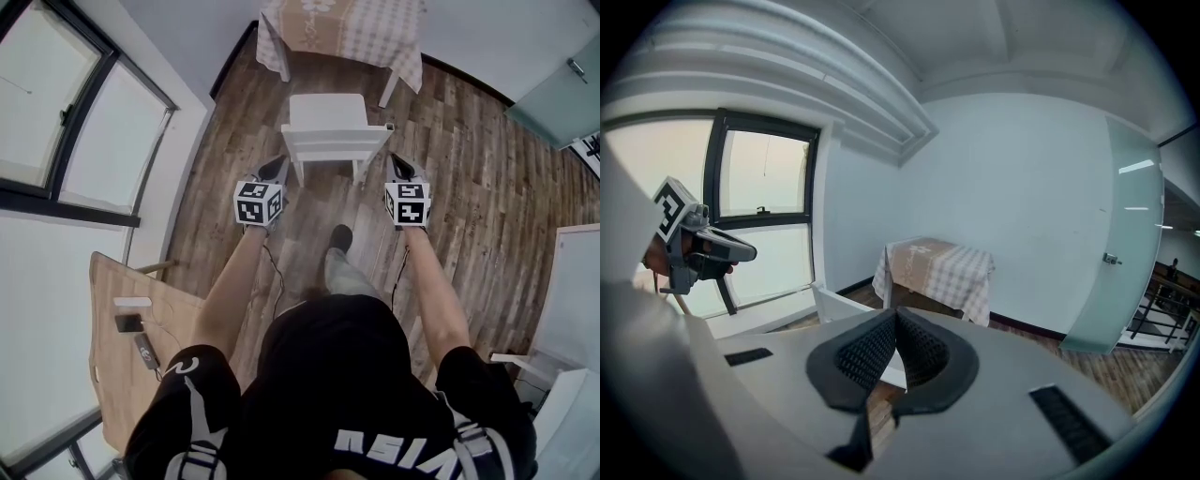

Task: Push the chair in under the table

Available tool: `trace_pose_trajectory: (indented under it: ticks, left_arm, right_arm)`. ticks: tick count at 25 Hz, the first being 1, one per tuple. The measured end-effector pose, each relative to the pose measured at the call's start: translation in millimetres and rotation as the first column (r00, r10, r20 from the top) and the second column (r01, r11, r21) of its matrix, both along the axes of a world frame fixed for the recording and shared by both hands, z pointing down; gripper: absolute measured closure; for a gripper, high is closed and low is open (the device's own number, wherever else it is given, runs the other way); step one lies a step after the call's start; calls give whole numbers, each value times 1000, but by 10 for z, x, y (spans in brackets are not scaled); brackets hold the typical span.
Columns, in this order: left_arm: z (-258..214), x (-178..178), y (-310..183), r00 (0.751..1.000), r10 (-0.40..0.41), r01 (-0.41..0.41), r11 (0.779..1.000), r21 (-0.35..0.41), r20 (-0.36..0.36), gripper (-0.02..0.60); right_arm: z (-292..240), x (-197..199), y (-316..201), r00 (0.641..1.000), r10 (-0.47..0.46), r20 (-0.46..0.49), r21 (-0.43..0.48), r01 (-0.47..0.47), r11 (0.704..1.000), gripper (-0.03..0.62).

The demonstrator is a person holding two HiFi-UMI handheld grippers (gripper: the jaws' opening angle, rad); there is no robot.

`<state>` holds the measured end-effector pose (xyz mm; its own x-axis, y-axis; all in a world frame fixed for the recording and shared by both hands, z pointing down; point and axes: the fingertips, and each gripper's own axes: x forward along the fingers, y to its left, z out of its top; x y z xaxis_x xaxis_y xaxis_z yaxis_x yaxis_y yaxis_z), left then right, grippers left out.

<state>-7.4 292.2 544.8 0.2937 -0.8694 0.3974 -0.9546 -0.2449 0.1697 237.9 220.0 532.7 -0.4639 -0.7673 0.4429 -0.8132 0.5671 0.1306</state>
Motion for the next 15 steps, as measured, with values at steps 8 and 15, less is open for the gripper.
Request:
trace_pose_trajectory:
  ticks: [8,15]
  left_arm:
    - [253,-83,-449,1000,5,-4,998,-67,24,554]
    - [518,-144,-722,999,9,-3,989,-148,35,446]
  right_arm:
    - [182,-18,-492,1000,14,-27,-30,-15,999,582]
    - [364,-32,-812,998,9,-65,-75,-14,997,545]
